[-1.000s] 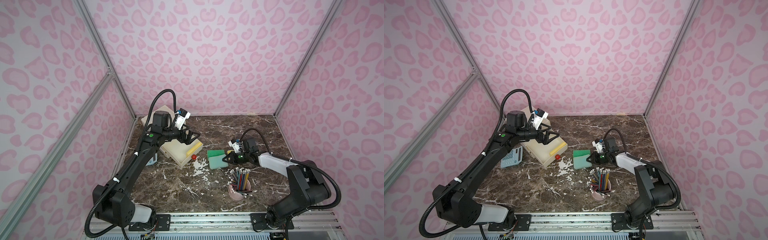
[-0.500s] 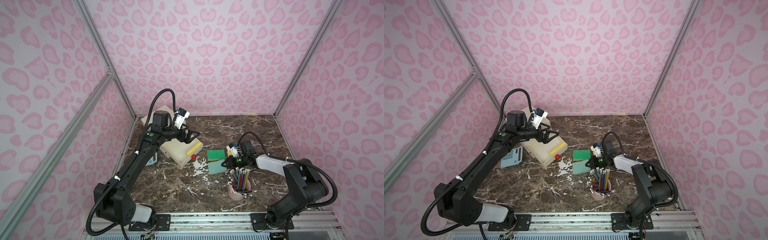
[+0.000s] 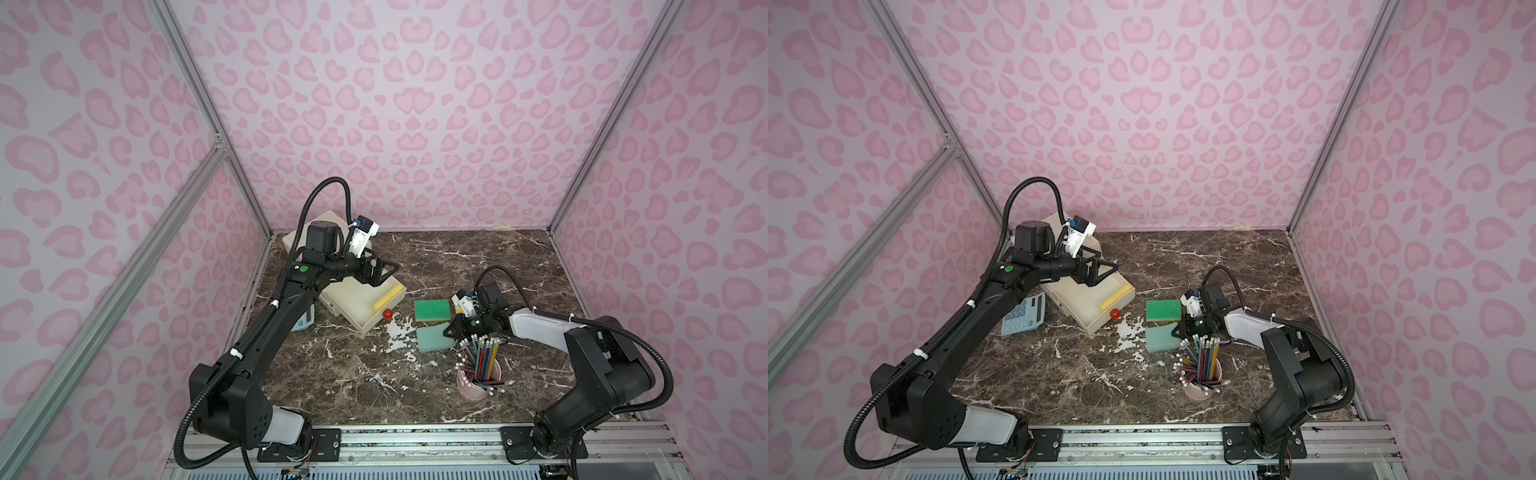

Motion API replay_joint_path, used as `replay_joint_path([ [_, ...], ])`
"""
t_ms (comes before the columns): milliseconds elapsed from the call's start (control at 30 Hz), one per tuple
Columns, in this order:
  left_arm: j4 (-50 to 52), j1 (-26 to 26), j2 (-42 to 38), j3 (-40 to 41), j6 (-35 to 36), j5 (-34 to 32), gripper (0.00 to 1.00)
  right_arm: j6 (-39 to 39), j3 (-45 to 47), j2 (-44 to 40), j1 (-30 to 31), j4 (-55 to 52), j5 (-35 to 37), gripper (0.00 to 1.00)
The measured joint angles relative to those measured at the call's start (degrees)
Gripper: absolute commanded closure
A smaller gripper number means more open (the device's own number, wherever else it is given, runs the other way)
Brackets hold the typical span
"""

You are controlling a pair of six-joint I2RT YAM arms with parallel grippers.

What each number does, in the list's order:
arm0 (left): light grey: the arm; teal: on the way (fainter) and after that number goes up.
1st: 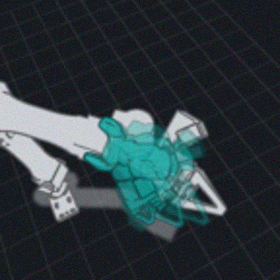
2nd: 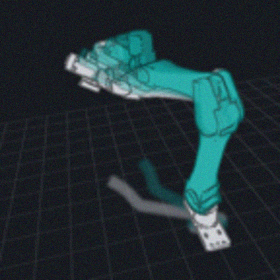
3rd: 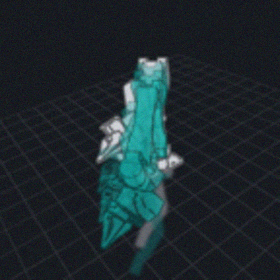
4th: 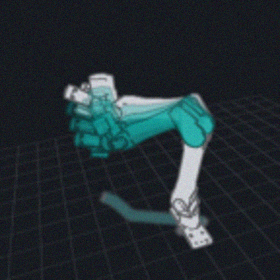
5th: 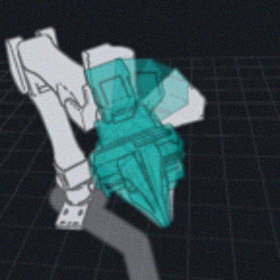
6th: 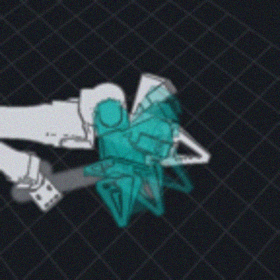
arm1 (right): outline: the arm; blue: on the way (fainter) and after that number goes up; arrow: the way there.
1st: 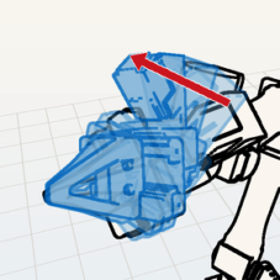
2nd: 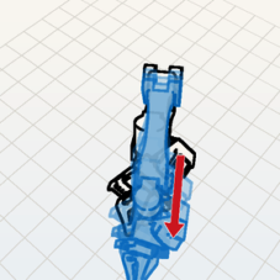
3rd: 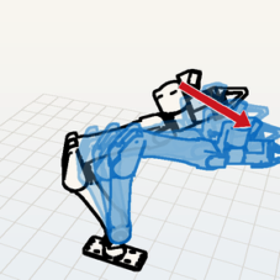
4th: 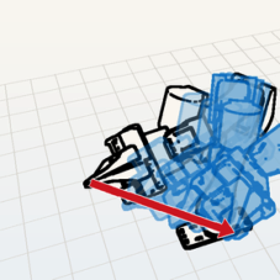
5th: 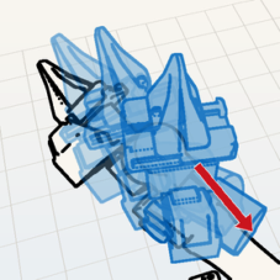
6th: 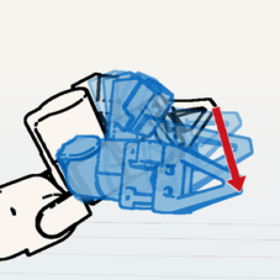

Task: Take the sponge out of the drawer
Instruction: Place the sponge at the center of the board.

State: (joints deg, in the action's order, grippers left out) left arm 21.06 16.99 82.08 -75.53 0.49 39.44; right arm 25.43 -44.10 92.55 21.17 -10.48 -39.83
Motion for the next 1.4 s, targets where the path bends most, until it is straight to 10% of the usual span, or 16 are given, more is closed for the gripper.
replay_joint_path([
  [1400,0.0,0.0,0.1,0.0,0.0,0.9,0.02,-5.1,-4.4,-0.4,1.7,-8.4,7.0,0.42],
])
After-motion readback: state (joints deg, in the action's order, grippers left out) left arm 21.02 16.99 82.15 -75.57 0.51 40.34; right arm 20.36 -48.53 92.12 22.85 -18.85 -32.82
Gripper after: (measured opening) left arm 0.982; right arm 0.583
